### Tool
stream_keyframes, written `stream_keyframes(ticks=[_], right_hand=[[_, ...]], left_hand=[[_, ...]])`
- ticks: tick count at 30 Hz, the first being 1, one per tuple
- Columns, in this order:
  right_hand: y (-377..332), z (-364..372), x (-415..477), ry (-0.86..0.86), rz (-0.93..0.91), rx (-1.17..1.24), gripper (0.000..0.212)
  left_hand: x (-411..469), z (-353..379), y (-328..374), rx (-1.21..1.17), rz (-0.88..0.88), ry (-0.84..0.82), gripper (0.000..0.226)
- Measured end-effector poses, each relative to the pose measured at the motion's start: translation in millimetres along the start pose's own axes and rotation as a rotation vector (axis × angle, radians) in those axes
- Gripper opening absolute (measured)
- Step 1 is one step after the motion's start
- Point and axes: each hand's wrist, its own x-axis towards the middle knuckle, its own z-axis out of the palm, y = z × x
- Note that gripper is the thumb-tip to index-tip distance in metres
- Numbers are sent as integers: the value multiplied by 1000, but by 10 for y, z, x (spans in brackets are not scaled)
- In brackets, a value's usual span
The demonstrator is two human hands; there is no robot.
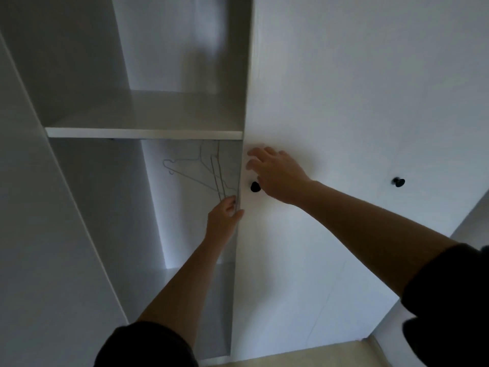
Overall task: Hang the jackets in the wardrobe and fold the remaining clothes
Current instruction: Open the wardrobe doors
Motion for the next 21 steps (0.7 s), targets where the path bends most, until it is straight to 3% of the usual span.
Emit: stream_keyframes(ticks=[4, 10, 13, 21], right_hand=[[-23, -156, 309, -51, -130, -235, 39], [-236, -354, 550, -241, -63, -587, 26], [-341, -407, 526, -300, -21, -610, 25], [-404, -629, -299, -261, -59, -492, 20]], left_hand=[[279, 33, -132, 10, 24, -29, 26], [397, 16, -231, 56, 130, -87, 12], [287, 2, -251, -17, 162, -129, 5], [-360, 30, -129, -48, 293, -221, 19]])
